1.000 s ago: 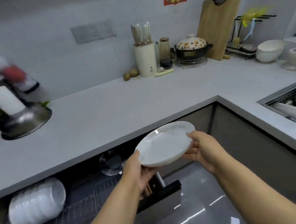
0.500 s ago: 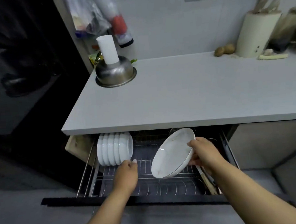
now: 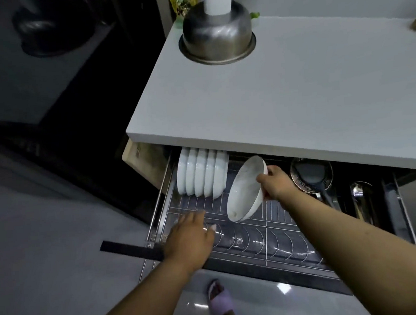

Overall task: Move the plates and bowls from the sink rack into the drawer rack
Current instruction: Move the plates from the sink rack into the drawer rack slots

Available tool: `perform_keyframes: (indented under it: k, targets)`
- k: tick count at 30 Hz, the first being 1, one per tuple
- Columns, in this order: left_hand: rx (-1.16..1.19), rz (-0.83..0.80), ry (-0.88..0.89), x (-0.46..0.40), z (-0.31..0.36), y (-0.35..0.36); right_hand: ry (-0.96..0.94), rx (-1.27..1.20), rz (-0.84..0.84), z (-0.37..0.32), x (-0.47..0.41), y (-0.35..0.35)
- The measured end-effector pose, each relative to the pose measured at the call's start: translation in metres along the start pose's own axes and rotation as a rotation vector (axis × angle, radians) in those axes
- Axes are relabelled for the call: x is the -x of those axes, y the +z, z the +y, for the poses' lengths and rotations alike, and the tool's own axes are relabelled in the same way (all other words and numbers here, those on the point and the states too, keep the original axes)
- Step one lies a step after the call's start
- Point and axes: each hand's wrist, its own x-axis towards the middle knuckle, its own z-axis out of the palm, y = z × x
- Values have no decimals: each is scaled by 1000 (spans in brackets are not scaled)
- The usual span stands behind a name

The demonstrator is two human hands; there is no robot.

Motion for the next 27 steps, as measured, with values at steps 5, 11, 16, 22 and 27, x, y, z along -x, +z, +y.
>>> perform_keyframes:
  k: [5,11,16,22,27]
  targets:
    - [32,-25,-25,-2,2,-5,2,90,53,-25,-15,17]
    - [62,-41,-12,-1,0,-6,14,156,42,-18,-65,32]
    - [106,-33,29,-2,-4,-4,1,311,43,-70,-22,53]
    - [126,-1,61,-1,-6,-2,-25,481,8,-76,-36,69]
    - [134,8,66,-2,-8,2,-31,521,-29,-78,-47,77]
